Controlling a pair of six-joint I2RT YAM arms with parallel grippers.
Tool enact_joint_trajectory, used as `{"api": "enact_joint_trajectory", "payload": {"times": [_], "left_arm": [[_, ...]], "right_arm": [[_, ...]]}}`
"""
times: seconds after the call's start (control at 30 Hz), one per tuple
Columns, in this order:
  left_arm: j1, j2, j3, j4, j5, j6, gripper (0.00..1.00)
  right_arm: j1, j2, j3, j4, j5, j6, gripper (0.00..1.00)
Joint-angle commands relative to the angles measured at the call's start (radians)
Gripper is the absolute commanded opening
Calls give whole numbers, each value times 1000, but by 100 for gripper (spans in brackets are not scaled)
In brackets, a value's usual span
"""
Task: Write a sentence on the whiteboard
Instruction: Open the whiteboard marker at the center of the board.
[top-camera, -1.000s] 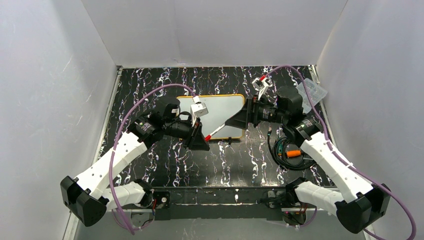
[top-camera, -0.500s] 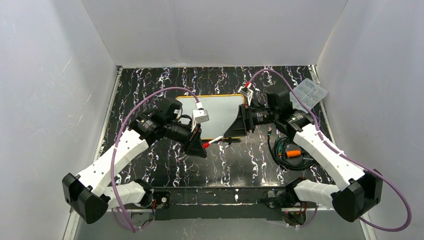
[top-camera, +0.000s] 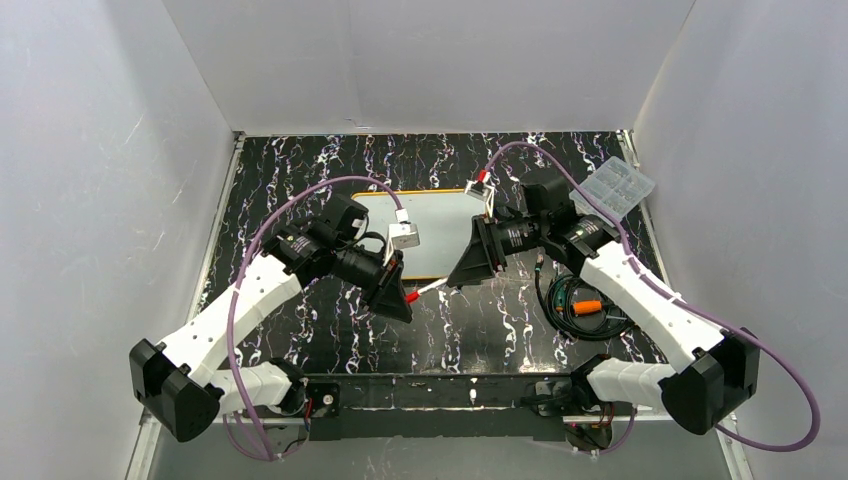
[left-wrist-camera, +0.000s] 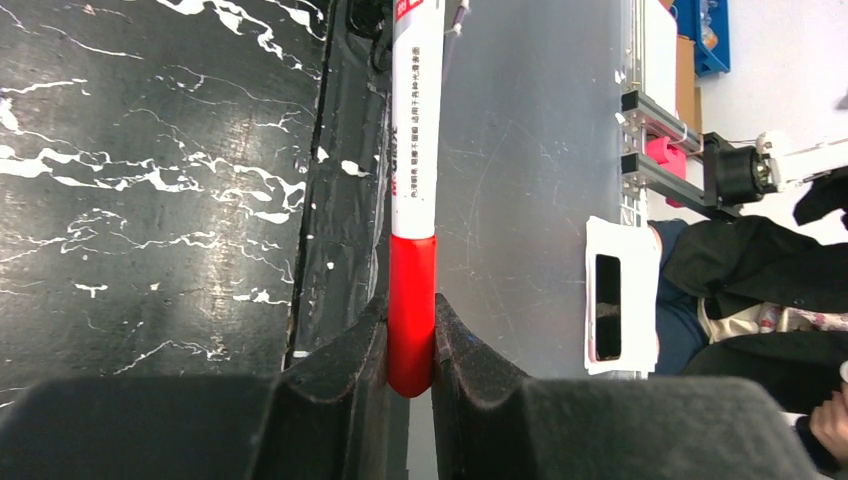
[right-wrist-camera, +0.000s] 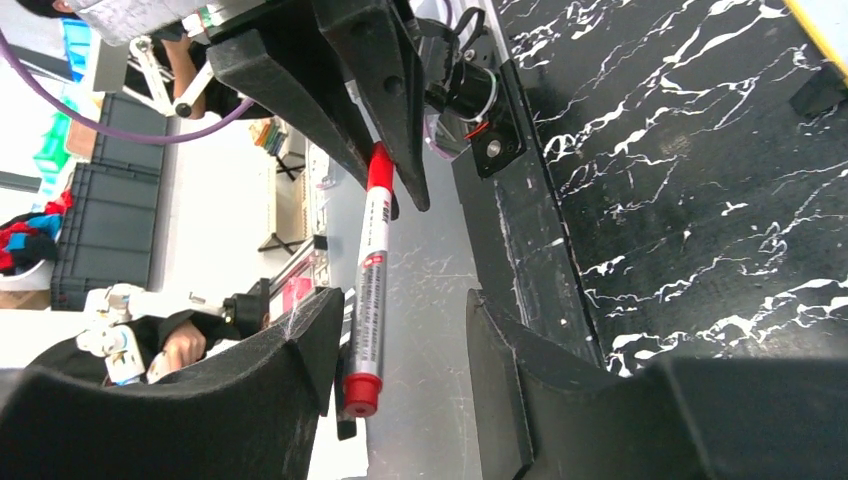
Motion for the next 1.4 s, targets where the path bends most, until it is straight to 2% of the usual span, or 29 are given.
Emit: {"api": "enact_joint_trajectory", "payload": {"times": [0.0,0.27,0.6,0.8,0.9,0.93,0.97,1.03,1.07,1.2,1.27,1.37], "left_arm": [[-9,18,35,-58,62,21,0],[-30,47,47,-86,57,36,0],[-47,80,67,-106,63,50,0],[-55,93,74,-106,64,52,0],[-56,91,82,-106,43,53,0],[-56,87,87,-101,19,43,6],[-55,79,88,-77,-11,24,24],[-45,51,71,-11,-91,-34,51],[-34,29,57,27,-124,-65,60],[34,-100,-21,236,-211,-235,85],[68,-162,-68,357,-239,-325,90],[101,-235,-130,512,-364,-459,93]], "right_arm": [[9,15,67,6,-85,-23,56],[22,37,73,-19,-161,-35,47],[51,68,99,-217,-145,-169,41],[68,90,133,-287,-120,-232,21],[70,90,132,-270,-105,-229,3],[70,86,133,-262,-91,-227,1],[70,80,132,-251,-66,-224,1],[70,57,118,-186,-20,-189,1],[70,40,99,-127,22,-152,1],[70,-79,-34,123,262,14,1],[70,-142,-118,251,360,77,1],[70,-245,-249,518,451,177,1]]}}
